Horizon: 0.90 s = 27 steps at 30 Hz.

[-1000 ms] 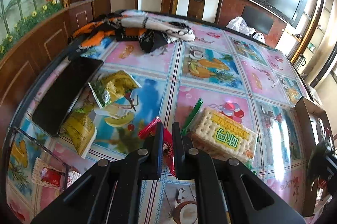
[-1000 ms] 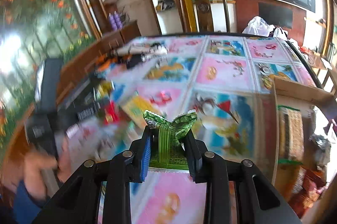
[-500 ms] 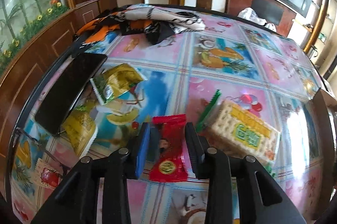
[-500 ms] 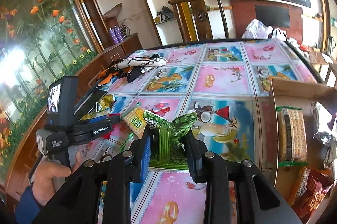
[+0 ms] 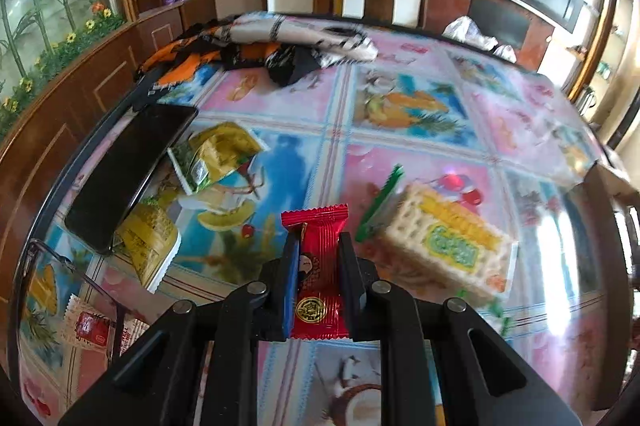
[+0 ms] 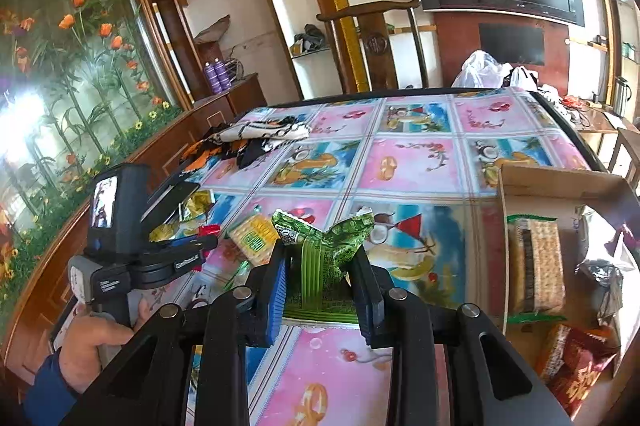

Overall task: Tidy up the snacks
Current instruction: 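Carry the red candy and green packet into the box with both tools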

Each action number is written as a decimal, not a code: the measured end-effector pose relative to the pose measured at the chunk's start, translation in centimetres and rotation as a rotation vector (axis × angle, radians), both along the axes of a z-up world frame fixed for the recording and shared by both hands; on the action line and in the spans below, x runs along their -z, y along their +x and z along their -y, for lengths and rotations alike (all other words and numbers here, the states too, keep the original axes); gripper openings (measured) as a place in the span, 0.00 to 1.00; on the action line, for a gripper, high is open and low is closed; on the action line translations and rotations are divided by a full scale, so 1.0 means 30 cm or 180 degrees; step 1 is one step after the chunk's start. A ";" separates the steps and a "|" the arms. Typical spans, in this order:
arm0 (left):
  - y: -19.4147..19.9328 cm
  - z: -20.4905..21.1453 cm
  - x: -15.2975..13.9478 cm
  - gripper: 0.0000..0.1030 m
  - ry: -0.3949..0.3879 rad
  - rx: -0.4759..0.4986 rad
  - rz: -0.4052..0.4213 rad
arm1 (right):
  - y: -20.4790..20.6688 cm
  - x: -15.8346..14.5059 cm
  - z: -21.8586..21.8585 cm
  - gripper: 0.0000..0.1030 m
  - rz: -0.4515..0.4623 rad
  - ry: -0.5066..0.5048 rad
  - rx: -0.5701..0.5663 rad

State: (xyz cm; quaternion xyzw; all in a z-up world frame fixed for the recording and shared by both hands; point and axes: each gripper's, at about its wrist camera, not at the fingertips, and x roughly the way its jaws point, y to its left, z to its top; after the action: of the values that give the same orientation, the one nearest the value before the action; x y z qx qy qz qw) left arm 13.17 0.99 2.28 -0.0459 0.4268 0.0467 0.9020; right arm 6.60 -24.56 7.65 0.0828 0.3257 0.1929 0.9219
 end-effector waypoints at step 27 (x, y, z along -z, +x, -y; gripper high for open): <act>-0.208 0.611 -0.162 0.17 -0.0717 0.1426 0.0267 | 0.100 0.051 0.550 0.30 -0.0544 0.0420 0.0905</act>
State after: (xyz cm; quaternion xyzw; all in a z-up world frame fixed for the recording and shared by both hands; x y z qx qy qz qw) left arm 6.94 -17.33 7.15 -0.0522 0.3911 -0.2042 0.8959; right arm 9.59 -41.07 6.10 0.2044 0.3745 0.0738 0.9014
